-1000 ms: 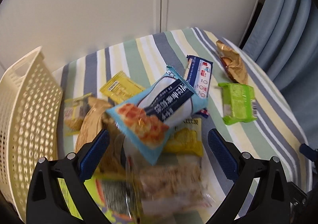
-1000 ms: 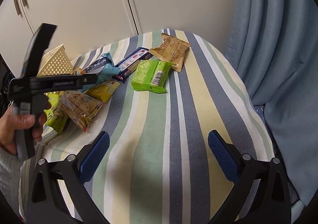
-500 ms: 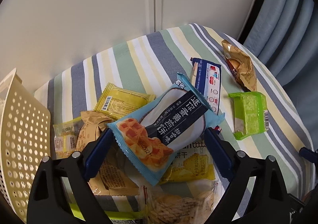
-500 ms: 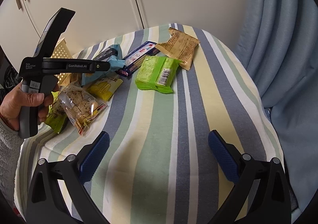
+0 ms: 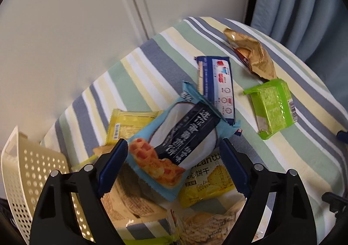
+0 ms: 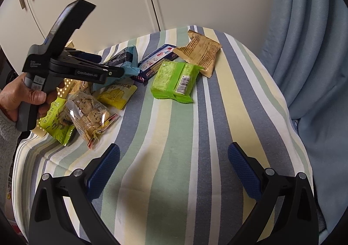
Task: Organize snacks
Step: 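Grasp the blue waffle packet with the left gripper and lift it, then carry the blue waffle packet into the cream basket and open the left gripper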
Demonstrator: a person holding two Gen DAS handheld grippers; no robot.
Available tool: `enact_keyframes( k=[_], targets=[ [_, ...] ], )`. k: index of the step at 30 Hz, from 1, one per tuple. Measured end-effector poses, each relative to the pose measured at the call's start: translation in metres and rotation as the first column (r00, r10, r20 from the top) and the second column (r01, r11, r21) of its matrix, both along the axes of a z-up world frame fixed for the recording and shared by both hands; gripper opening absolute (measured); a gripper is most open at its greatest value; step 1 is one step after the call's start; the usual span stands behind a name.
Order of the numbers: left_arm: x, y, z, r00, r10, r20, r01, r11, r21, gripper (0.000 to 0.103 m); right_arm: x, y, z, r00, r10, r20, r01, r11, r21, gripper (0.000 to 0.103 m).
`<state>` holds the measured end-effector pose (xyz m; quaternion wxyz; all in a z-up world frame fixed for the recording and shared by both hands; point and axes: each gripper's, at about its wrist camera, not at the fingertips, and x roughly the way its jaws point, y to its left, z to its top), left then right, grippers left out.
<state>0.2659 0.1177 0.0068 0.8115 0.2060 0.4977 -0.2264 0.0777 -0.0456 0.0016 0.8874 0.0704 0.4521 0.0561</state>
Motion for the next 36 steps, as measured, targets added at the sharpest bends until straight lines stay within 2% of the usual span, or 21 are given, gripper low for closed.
enact_keyframes(
  k=[5, 6, 7, 8, 10, 13, 17, 20, 25, 32, 36],
  targets=[
    [0.011, -0.014, -0.015, 0.999, -0.044, -0.025, 0.046, 0.997, 0.062, 0.084, 0.001, -0.001, 0.0, 1.0, -0.001, -0.005, 0.001, 1.0, -0.003, 0.098],
    [0.013, -0.015, -0.018, 0.999, -0.041, -0.024, 0.042, 0.997, 0.071, 0.073, 0.002, -0.001, 0.001, 1.0, 0.0, -0.005, 0.0, 1.0, -0.005, 0.098],
    [0.014, -0.015, -0.019, 0.999, -0.031, -0.017, 0.033, 0.996, 0.079, 0.07, 0.002, -0.001, 0.001, 1.0, -0.001, -0.005, 0.001, 1.0, -0.007, 0.098],
    [0.015, -0.014, -0.019, 1.0, -0.022, -0.011, 0.023, 0.997, 0.068, 0.068, 0.003, -0.001, 0.001, 1.0, -0.002, -0.005, 0.002, 1.0, -0.009, 0.098],
    [0.014, -0.008, -0.013, 1.0, -0.007, -0.009, 0.007, 1.0, 0.0, 0.056, 0.005, -0.002, 0.0, 1.0, -0.003, -0.01, 0.003, 1.0, -0.005, 0.098],
    [0.009, -0.002, -0.004, 1.0, 0.015, 0.0, -0.015, 0.998, -0.062, 0.044, 0.01, -0.004, -0.002, 1.0, -0.009, -0.021, 0.01, 1.0, 0.015, 0.098],
    [-0.002, 0.01, 0.012, 0.998, 0.069, 0.016, -0.065, 0.985, -0.159, 0.042, 0.016, -0.005, -0.001, 1.0, -0.013, -0.023, 0.013, 1.0, 0.016, 0.098],
    [-0.013, 0.03, 0.027, 0.993, 0.118, 0.015, -0.11, 0.961, -0.253, 0.041, 0.027, -0.005, -0.001, 0.999, -0.009, -0.033, 0.009, 1.0, 0.024, 0.098],
    [-0.037, 0.06, 0.055, 0.977, 0.212, 0.024, -0.185, 0.897, -0.4, 0.041, 0.052, -0.004, 0.004, 0.999, -0.011, -0.041, 0.012, 0.999, 0.036, 0.098],
    [-0.067, 0.102, 0.084, 0.944, 0.322, 0.064, -0.243, 0.816, -0.525, 0.041, 0.101, -0.003, -0.002, 0.996, -0.039, -0.083, 0.043, 0.998, 0.04, 0.098],
    [-0.079, 0.132, 0.1, 0.902, 0.419, 0.102, -0.297, 0.776, -0.557, 0.041, 0.124, 0.007, -0.01, 0.992, -0.04, -0.119, 0.043, 0.999, 0.022, 0.098]
  ],
)
